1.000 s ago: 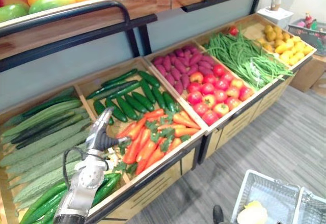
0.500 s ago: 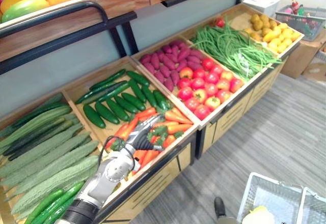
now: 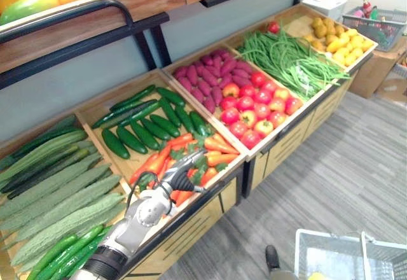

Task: Pick vegetable in the basket

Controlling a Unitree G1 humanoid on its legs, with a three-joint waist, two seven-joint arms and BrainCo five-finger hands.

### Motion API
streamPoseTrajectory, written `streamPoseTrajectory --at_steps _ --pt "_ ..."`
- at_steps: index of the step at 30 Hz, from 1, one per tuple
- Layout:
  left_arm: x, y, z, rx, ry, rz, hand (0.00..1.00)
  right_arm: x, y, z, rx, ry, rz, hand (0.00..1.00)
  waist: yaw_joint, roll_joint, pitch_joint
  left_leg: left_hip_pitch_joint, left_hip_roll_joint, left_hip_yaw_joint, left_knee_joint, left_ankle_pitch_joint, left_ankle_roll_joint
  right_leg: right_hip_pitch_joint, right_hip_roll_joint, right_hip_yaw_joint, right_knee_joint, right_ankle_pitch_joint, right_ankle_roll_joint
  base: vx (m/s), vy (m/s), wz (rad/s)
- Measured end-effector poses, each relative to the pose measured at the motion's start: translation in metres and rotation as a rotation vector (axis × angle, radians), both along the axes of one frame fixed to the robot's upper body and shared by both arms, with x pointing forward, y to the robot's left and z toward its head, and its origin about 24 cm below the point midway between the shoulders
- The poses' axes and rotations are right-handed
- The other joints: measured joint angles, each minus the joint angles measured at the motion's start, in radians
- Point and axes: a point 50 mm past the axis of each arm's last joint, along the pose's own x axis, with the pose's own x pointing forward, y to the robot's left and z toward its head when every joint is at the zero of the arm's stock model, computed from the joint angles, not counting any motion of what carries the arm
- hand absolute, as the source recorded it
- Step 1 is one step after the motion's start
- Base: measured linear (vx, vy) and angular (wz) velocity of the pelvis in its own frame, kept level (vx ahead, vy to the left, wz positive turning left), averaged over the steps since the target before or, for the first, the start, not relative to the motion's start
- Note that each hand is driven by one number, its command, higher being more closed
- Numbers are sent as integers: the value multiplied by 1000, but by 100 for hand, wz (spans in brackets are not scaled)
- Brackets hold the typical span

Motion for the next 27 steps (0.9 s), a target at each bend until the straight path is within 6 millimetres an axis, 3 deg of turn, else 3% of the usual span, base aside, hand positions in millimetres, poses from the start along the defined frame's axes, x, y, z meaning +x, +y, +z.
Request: streamPoseTrajectory --at_steps 3,9,18,27 --pt "2 18 -6 76 -1 91 0 0 1 0 0 1 3 100 0 0 0 0 -1 -4 0 0 0 2 -3 -7 0 0 0 17 -19 4" --pt "3 35 -17 95 15 212 0 2 2 -1 1 5 18 100 2 -3 2 -4 4 -8 2 0 0 4 -2 -18 0 -1 -1 -14 -26 4" --pt "8 44 -13 93 -13 286 0 9 4 -1 1 -3 36 100 2 -9 4 -28 7 -11 3 1 -1 -21 -1 -21 0 -1 -1 0 0 0" --pt "23 36 -6 62 -42 291 0 29 5 4 -12 -51 68 100 2 -21 20 -64 8 -5 7 1 -1 -63 0 -18 1 -1 -1 9 -27 -2"
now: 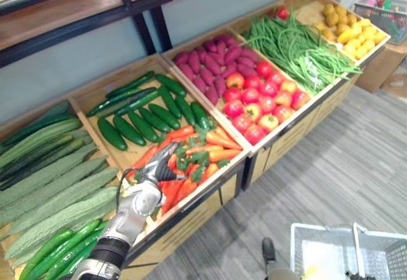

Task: Pick vegetable in the basket

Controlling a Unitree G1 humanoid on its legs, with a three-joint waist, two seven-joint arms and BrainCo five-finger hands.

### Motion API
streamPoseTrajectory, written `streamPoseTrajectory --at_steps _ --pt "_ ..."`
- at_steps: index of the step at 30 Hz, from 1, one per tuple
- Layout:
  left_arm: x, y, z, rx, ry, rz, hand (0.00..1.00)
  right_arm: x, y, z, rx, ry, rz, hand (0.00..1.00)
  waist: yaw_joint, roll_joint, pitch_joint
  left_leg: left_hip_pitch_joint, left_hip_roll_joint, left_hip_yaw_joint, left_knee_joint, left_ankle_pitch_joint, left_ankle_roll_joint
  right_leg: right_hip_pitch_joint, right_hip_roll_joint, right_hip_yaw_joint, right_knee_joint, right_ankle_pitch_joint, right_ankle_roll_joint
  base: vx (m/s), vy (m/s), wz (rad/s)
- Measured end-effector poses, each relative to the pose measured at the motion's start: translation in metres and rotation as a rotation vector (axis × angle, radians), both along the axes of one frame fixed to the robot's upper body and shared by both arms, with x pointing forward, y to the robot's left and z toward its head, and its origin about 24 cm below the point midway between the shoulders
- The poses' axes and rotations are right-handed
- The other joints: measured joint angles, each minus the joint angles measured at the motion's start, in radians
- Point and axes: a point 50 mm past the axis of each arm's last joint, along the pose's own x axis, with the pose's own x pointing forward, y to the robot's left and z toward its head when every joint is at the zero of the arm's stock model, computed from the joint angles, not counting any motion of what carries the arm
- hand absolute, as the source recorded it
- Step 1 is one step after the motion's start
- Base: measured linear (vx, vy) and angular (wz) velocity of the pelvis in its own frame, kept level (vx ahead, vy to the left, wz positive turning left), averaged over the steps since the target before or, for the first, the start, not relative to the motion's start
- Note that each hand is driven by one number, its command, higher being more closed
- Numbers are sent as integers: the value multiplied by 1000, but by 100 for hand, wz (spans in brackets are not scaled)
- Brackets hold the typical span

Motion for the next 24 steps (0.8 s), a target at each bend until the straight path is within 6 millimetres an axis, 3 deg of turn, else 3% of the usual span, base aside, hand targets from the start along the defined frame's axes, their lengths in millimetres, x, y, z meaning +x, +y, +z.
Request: streamPoseTrajectory --at_steps 8,13,20,21,24 --pt "3 2 -8 -5 41 34 0 18 1 4 -7 -43 10 100 4 -3 17 -25 10 31 18 -2 -3 -44 14 23 23 -1 -1 10 -52 -10" --pt "1 -3 -22 -28 89 45 0 19 0 4 -10 -44 7 100 3 -5 25 -25 12 31 30 -4 -5 -45 14 25 37 -5 -7 -17 -49 -2" --pt "-3 5 -34 3 135 79 0 21 0 4 -13 -47 7 100 6 -8 38 -46 23 31 48 -9 -11 -61 22 27 41 -9 -12 -35 -63 -1" --pt "-4 5 -35 4 133 85 100 21 0 4 -13 -47 7 100 6 -7 39 -45 25 32 48 -9 -11 -60 24 28 41 -9 -13 5 -51 -2" --pt "-3 7 -33 -2 118 101 100 21 0 4 -11 -45 6 100 8 -7 39 -45 30 32 48 -9 -11 -60 28 27 41 -9 -14 16 -40 -1"
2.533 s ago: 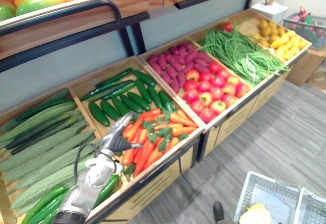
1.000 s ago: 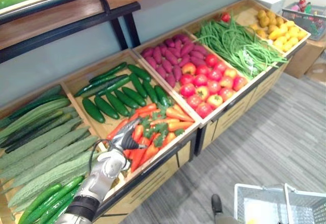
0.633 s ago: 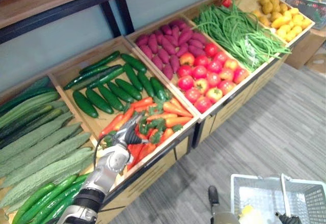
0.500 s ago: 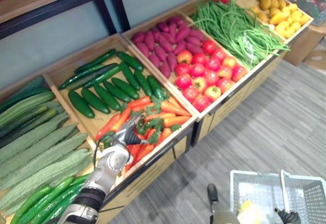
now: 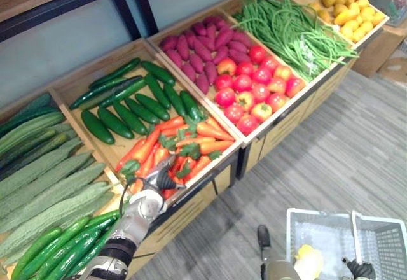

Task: Pick vegetable in the basket

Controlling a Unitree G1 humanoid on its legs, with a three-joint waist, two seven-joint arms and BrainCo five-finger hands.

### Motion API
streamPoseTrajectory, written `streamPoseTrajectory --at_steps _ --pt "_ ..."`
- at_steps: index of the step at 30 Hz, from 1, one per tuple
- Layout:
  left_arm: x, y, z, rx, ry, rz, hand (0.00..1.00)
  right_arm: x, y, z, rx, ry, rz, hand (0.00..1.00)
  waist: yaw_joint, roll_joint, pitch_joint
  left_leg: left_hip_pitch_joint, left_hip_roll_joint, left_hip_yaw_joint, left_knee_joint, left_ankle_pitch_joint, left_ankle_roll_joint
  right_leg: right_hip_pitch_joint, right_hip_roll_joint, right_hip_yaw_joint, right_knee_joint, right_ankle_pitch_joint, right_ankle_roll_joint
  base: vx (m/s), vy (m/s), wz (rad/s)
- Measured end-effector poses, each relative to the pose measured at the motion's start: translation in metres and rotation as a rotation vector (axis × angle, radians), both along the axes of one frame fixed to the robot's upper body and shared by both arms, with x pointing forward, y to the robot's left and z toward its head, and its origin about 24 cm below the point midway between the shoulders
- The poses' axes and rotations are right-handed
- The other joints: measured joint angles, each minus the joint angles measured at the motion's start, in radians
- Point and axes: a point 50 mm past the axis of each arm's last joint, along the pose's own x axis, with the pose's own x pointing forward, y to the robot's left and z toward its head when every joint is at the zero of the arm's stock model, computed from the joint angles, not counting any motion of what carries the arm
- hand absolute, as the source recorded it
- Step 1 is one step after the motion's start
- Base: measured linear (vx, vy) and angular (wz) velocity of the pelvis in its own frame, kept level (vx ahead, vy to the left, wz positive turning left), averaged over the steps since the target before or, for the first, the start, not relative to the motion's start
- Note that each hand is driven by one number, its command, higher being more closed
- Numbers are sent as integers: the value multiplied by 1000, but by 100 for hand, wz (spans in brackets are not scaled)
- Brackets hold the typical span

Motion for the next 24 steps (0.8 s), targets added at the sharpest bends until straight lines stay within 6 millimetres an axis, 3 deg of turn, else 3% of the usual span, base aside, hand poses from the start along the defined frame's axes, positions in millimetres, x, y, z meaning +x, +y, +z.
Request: streamPoseTrajectory --at_steps 24 --pt "5 8 -1 20 -15 80 100 7 -2 2 -18 10 53 100 -10 6 7 28 3 4 -9 -1 -1 20 7 3 -2 -1 -1 2 -17 -1"
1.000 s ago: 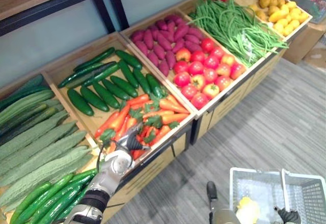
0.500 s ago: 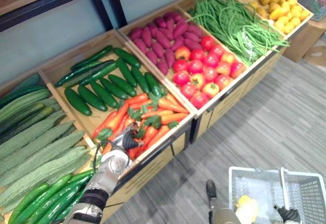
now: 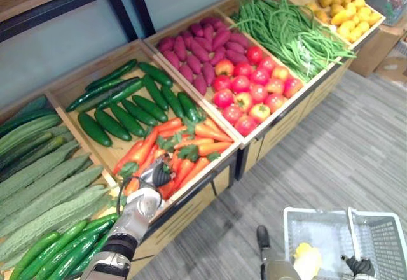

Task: Pick vegetable in the basket

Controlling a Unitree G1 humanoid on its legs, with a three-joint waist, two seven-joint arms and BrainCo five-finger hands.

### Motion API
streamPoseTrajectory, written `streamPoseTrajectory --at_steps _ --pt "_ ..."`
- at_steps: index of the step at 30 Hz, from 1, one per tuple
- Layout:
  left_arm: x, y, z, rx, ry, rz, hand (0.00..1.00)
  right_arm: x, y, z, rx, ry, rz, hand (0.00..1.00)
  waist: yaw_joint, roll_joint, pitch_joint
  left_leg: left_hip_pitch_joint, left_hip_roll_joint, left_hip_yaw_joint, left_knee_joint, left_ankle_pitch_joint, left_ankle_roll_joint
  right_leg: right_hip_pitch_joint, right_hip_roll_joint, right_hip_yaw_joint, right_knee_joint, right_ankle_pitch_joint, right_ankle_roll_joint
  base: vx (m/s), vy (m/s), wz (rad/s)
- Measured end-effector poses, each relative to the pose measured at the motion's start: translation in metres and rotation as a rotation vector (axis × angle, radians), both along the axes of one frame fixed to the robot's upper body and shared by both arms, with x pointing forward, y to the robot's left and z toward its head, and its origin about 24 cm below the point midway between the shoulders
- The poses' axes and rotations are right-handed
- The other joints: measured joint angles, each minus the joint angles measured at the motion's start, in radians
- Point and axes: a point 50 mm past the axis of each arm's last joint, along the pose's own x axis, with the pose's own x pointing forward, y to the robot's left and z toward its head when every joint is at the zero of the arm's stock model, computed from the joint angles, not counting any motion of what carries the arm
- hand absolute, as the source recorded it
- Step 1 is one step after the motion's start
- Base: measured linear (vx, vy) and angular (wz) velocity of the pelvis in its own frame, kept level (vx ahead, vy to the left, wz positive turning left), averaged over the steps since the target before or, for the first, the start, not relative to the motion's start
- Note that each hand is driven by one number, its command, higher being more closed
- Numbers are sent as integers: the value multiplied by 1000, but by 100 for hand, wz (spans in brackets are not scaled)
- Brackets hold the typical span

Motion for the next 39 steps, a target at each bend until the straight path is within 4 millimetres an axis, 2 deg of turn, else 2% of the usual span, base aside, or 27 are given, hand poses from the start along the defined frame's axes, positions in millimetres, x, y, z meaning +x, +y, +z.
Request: streamPoseTrajectory --at_steps 4,11,27,39 --pt "1 0 3 -2 -13 3 100 -1 0 0 0 3 -2 100 0 1 2 9 -5 -3 -11 0 0 7 -1 0 -4 0 0 4 -6 1" --pt "6 2 25 -14 -130 35 100 -1 0 -1 1 5 -3 100 0 3 3 19 -19 -13 -11 2 2 24 -12 -7 -8 0 0 7 -12 3" --pt "3 0 56 -37 -288 25 100 -9 -2 -4 10 27 -34 100 0 5 0 25 -24 -38 -22 2 3 50 -14 -26 -38 10 5 -6 -29 4" --pt "-1 6 65 -74 -355 64 100 -13 -2 -5 14 38 -46 100 -1 5 -14 26 -38 -53 -26 3 5 55 -26 -29 -38 11 5 -2 -12 1"
